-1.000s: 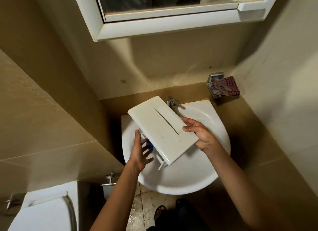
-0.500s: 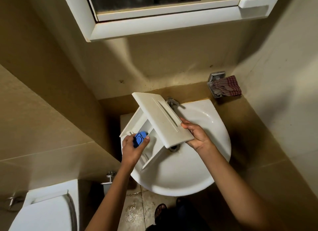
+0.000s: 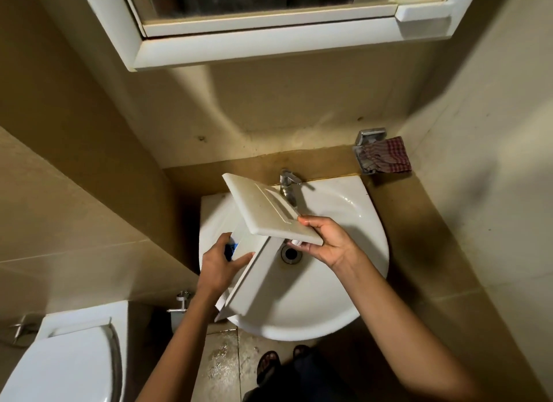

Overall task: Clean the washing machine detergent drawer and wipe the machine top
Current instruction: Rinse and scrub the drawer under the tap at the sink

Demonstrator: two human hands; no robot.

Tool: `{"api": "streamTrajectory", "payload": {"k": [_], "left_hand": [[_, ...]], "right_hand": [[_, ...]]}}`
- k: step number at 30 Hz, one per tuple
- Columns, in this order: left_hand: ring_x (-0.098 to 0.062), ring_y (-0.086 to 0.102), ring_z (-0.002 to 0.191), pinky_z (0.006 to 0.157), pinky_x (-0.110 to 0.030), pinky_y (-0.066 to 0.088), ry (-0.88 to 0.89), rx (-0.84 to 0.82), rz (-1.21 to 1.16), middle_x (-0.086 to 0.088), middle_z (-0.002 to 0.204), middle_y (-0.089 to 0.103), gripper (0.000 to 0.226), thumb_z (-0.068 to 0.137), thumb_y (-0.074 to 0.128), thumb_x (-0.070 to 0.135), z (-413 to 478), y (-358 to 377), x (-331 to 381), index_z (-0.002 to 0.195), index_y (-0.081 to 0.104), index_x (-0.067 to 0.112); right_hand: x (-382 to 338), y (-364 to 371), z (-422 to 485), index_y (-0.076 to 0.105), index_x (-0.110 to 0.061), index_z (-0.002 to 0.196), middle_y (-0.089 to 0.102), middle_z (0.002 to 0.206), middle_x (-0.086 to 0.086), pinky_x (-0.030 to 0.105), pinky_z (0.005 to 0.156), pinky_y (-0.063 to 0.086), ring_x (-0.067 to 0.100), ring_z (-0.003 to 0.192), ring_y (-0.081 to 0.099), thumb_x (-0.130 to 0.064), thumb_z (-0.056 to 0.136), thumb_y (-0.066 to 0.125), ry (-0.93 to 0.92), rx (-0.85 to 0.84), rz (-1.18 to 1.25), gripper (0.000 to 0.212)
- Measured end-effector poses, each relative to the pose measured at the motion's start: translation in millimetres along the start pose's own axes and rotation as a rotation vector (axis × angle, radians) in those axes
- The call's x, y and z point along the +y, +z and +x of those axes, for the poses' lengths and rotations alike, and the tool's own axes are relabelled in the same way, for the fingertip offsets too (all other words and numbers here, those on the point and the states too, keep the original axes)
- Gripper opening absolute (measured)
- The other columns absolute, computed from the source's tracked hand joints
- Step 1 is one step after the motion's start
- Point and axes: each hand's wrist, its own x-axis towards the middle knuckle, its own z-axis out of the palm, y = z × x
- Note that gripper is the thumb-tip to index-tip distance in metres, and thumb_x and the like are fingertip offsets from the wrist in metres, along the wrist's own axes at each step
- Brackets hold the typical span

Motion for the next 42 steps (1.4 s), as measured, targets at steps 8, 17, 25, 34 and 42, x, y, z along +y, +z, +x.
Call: {"api": "streamTrajectory", "payload": {"k": [8, 17, 25, 34, 42], "left_hand": [[-0.025, 0.059, 0.093, 0.069, -0.025, 0.039, -0.099, -0.082, -0.083, -0.006, 0.11, 0.056, 0.048, 0.087, 0.063, 0.001, -34.7, 0.5, 1.2, 0.124, 0.037, 0.018], [-0.011, 0.058, 0.108, 0.091, -0.029, 0.044, -0.058, -0.244, 0.027, 0.008, 0.117, 0.064, 0.052, 0.088, 0.039, 0.062, -49.6, -21.5, 45.0, 0.114, 0.063, 0.024], [-0.031, 0.061, 0.085, 0.066, -0.034, 0.042, 0.002, 0.014, 0.412, -0.001, 0.076, 0.061, 0.045, 0.097, 0.028, 0.057, -41.4, 0.5, 52.0, 0.084, 0.056, 0.024], [-0.033, 0.061, 0.097, 0.068, -0.034, 0.041, -0.003, 0.033, 0.487, -0.007, 0.094, 0.069, 0.044, 0.1, 0.032, 0.052, -22.3, 3.4, 51.5, 0.094, 0.063, 0.022], [-0.033, 0.06, 0.09, 0.065, -0.034, 0.041, 0.015, 0.024, 0.449, -0.005, 0.082, 0.065, 0.043, 0.099, 0.033, 0.053, -16.1, 8.7, 53.8, 0.087, 0.059, 0.021]], "right_hand": [[10.2, -8.8, 0.7, 0.056, 0.001, 0.091, 0.069, 0.068, 0.014, 0.046, 0.047, 0.055, 0.03, 0.078, 0.062, 0.001, 0.095, 0.038, 0.153, 0.054, 0.033, 0.018], [32.6, -5.9, -8.9, 0.054, -0.001, 0.073, 0.063, 0.072, 0.016, 0.057, 0.089, 0.043, 0.033, 0.076, 0.059, 0.007, 0.094, 0.037, 0.181, 0.091, 0.248, 0.027], [45.2, -31.8, 2.3, 0.06, -0.003, 0.086, 0.054, 0.086, 0.012, 0.036, 0.061, 0.055, 0.022, 0.08, 0.052, -0.013, 0.093, 0.055, 0.355, 0.127, 0.067, 0.013], [4.6, -73.2, 118.0, 0.061, -0.001, 0.09, 0.062, 0.086, 0.01, 0.022, 0.056, 0.056, 0.018, 0.075, 0.061, -0.007, 0.097, 0.05, 0.112, 0.189, 0.179, 0.014], [-4.4, -47.8, 160.3, 0.056, 0.005, 0.086, 0.062, 0.062, 0.015, 0.023, 0.043, 0.053, 0.02, 0.05, 0.062, -0.002, 0.096, 0.049, 0.175, 0.189, 0.37, 0.014]]}}
